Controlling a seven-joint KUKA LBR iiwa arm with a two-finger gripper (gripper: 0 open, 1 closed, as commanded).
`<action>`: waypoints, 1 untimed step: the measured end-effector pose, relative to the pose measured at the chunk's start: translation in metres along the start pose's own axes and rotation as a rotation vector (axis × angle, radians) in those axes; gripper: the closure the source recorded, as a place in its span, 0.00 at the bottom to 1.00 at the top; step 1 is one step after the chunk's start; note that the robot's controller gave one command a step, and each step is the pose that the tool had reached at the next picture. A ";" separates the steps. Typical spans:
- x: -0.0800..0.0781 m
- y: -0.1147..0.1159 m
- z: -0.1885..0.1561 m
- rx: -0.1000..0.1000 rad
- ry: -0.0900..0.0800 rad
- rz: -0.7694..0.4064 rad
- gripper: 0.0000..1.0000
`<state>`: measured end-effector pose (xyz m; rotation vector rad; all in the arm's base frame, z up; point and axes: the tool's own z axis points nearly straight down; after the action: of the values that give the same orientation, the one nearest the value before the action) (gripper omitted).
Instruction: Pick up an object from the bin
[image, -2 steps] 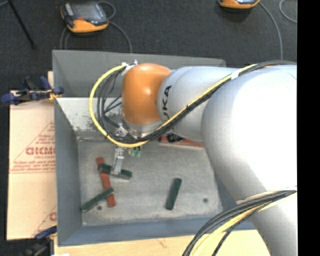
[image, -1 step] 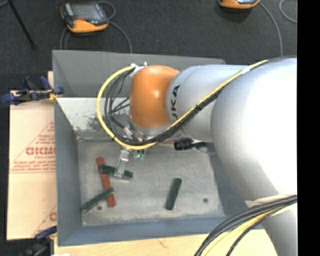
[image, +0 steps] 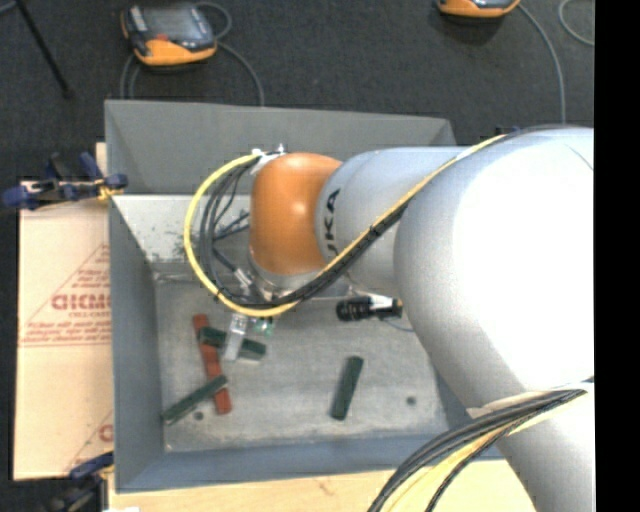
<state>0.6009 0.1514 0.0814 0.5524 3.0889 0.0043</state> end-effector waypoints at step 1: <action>0.014 -0.001 0.008 -0.001 -0.005 0.001 1.00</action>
Offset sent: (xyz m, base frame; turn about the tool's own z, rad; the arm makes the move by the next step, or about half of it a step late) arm 0.0000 0.0000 0.0000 0.0000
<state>0.5877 0.1555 0.0736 0.5531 3.0837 0.0051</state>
